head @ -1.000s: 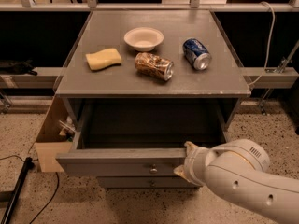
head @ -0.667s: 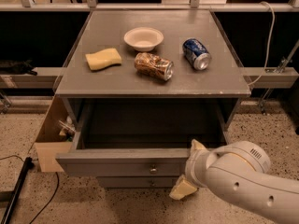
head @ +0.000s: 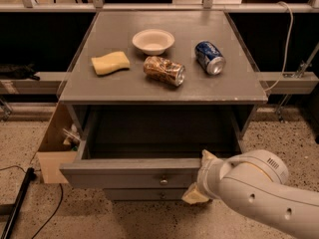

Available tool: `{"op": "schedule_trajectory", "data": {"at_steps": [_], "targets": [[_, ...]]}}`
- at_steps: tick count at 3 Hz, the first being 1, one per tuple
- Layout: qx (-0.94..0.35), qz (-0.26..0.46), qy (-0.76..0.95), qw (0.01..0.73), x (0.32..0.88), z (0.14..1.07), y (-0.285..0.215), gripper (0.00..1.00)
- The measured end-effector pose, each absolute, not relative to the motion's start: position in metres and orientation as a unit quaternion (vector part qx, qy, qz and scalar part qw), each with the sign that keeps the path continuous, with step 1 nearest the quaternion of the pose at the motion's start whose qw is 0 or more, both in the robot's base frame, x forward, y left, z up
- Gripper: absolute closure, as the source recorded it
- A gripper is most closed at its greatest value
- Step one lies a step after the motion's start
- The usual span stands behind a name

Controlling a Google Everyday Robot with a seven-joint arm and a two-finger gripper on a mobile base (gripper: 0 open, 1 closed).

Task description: Open top drawer

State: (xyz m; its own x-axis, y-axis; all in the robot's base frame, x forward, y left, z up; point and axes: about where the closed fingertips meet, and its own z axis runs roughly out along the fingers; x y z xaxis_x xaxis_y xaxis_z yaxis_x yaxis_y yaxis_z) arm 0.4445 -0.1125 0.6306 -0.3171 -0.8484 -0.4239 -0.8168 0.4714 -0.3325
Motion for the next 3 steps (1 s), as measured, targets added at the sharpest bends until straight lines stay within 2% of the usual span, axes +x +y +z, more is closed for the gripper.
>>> {"op": "schedule_trajectory", "data": {"at_steps": [3], "targets": [[-0.510,-0.021,0.816,0.271,0.429,0.632,-0.118,0.88]]}}
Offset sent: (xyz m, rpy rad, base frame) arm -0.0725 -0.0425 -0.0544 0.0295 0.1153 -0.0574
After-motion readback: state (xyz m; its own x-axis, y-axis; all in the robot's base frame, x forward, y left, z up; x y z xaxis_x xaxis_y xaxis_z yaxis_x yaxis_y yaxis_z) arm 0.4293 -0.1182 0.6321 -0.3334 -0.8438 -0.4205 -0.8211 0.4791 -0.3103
